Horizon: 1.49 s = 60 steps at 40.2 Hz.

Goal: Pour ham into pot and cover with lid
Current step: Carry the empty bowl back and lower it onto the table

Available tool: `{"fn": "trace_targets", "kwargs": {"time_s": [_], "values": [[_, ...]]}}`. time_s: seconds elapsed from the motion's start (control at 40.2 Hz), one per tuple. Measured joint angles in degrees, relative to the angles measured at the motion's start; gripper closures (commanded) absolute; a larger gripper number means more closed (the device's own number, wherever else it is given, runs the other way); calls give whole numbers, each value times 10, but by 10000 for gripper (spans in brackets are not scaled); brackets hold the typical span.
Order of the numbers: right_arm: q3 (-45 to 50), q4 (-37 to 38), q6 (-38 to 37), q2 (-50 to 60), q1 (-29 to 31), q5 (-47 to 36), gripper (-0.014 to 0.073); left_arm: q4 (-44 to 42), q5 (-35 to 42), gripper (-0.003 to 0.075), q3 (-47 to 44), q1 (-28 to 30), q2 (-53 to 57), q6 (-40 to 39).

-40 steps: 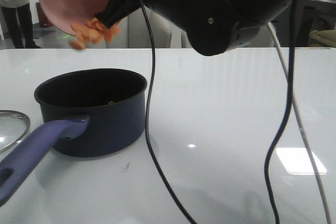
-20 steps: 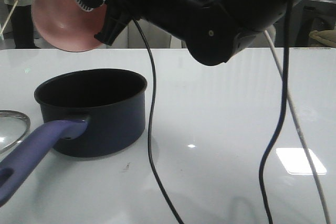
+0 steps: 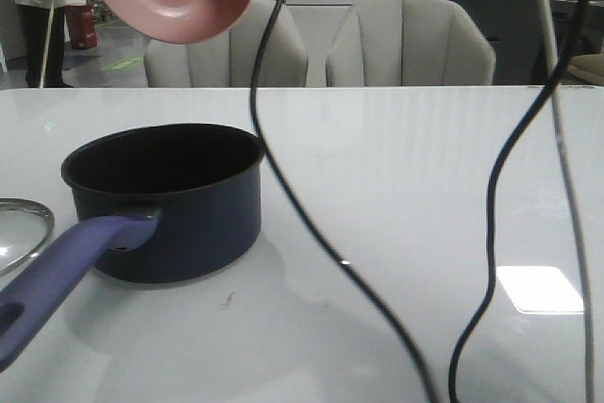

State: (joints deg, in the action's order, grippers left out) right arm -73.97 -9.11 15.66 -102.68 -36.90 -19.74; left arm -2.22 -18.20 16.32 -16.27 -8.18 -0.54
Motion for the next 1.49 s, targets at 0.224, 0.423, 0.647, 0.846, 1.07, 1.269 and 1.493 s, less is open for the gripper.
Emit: {"fn": "trace_targets", "kwargs": {"time_s": [0.224, 0.423, 0.647, 0.846, 1.07, 1.269, 1.493], "values": [[-10, -5, -5, 77, 45, 260, 456, 0, 0, 159, 0, 0, 0, 0], [-10, -5, -11, 101, 127, 418, 456, 0, 0, 159, 0, 0, 0, 0], [-10, -5, -48, 102, 225, 565, 456, 0, 0, 159, 0, 0, 0, 0], [-10, -5, -54, 102, 287, 625, 456, 0, 0, 159, 0, 0, 0, 0], [-10, -5, -55, 61, 319, 651, 456, 0, 0, 159, 0, 0, 0, 0], [-10, -5, -69, -6, 324, 663, 453, 0, 0, 159, 0, 0, 0, 0], [-11, -6, -87, -50, 324, 665, 417, 0, 0, 159, 0, 0, 0, 0]]}}
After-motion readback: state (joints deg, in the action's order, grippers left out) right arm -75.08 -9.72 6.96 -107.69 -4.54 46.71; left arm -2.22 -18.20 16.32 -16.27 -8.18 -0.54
